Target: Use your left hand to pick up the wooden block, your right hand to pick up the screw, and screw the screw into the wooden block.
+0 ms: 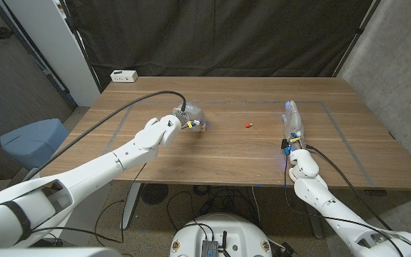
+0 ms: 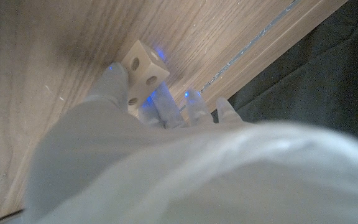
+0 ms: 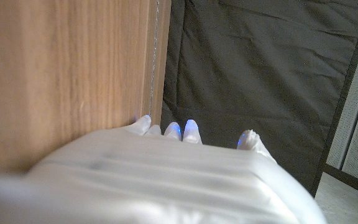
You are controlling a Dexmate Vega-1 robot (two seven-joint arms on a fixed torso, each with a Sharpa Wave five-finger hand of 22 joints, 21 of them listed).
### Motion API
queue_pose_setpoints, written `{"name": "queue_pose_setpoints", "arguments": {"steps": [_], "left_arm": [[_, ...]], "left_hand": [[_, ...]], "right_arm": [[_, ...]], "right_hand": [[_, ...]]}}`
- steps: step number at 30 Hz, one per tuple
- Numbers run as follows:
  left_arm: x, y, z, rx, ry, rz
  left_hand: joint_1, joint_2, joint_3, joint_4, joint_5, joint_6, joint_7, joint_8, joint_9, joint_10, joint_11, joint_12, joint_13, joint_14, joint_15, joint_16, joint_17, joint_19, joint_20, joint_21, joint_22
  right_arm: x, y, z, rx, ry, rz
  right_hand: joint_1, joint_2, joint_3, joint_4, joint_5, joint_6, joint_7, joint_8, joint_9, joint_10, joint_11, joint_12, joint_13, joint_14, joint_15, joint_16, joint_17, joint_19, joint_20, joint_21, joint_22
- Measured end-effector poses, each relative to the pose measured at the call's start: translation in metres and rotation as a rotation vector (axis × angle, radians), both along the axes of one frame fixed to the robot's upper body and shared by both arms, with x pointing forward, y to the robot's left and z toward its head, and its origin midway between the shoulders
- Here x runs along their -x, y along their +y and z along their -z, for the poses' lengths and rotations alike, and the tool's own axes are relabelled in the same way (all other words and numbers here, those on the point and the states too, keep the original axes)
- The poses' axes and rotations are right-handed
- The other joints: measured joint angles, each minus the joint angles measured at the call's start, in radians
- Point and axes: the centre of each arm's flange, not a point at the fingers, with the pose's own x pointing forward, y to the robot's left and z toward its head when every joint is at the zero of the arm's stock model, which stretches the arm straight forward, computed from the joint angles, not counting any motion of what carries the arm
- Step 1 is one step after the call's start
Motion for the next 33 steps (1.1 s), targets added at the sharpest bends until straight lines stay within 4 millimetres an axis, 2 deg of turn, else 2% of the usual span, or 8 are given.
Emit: {"name": "queue_pose_setpoints", "arguments": {"steps": [15, 33], "left_arm": [[0.001, 0.000, -0.002, 0.003, -0.026, 0.009], [0.013, 0.000, -0.019, 0.063, -0.095, 0.040]], "left_hand": [[0.012, 0.001, -0.013, 0.003, 0.000, 0.053, 0.004, 0.007, 0.000, 0.038, 0.002, 0.016, 0.015, 0.023, -0.001, 0.007, 0.004, 0.016, -0.008, 0.000, 0.000], [0.016, 0.005, -0.023, 0.006, 0.004, 0.070, 0.000, 0.011, -0.001, 0.048, 0.002, 0.015, 0.024, 0.035, -0.003, 0.011, 0.005, 0.017, -0.008, 0.000, 0.000]], "right_arm": [[0.000, -0.001, 0.000, 0.002, 0.000, 0.001], [0.003, -0.004, -0.012, 0.050, 0.005, -0.003]], "right_hand": [[-0.010, -0.001, 0.000, 0.000, 0.000, 0.000, 0.000, 0.000, 0.000, 0.000, 0.000, 0.003, 0.000, 0.000, 0.000, 0.000, 0.000, 0.000, 0.000, 0.000, 0.000], [-0.009, -0.001, 0.004, -0.004, 0.000, 0.000, 0.000, 0.000, 0.000, 0.000, 0.000, 0.003, 0.000, 0.000, 0.000, 0.000, 0.000, 0.000, 0.000, 0.000, 0.000]]}}
